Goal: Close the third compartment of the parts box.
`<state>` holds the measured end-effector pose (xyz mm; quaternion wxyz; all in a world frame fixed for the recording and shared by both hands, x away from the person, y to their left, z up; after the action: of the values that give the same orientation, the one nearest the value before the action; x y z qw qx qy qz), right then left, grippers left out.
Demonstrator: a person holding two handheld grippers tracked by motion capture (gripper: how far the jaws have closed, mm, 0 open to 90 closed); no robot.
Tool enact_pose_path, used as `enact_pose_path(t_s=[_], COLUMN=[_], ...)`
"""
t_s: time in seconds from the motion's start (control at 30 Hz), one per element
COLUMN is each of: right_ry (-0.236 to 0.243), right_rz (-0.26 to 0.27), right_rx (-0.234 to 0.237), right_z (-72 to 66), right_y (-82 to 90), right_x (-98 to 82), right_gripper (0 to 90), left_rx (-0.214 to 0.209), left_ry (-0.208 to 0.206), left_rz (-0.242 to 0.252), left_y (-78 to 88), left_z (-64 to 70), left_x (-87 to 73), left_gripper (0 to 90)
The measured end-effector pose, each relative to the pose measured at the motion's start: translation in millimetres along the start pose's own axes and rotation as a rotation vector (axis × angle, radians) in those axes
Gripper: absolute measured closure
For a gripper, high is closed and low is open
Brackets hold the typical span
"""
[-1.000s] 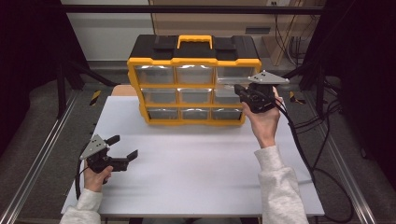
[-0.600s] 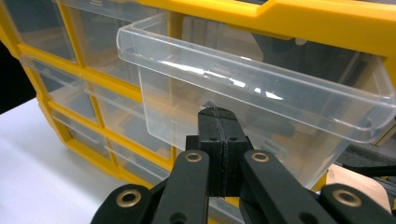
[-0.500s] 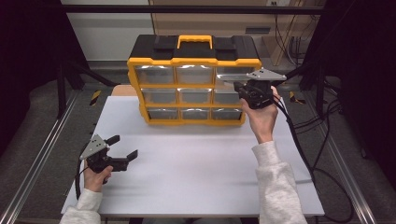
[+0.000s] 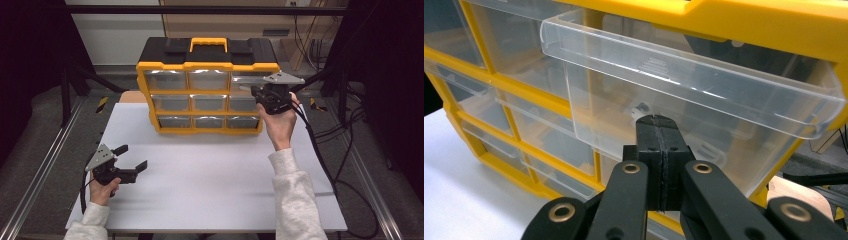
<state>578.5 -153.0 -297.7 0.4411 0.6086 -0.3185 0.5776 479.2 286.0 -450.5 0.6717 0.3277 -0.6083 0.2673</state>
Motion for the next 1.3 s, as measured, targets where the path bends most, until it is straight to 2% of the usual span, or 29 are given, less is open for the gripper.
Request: enact_pose_path(t_s=[0.6,1.3], right_ry=[0.004,0.010], right_rz=[0.008,-0.009], right_rx=[-0.020,-0.053], right_z=[4.2,9.6], right_y=[-8.5,-19.1], right_x=[-0.9,-3.1], right_gripper=[90.0,90.0], left_rx=[0.000,0.000], left_ry=[0.000,0.001], left_rz=[0.000,0.002], left_y=[0.2,0.4], left_z=[-0.3,-0.4], left_x=[0.1,0.3], left_gripper=[1.6,1.6])
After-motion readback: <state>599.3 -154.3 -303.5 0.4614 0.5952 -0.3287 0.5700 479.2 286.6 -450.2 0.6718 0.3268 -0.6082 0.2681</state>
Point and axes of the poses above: each handheld gripper's, and its own axes: y roughly backward along the jaws, x roughly out of its top, z roughly to its right, the point moved 3 cm from there along -y, roughly forward along the jaws, and after that the axes turned 12 degrees about z, right-handed, at the moved point
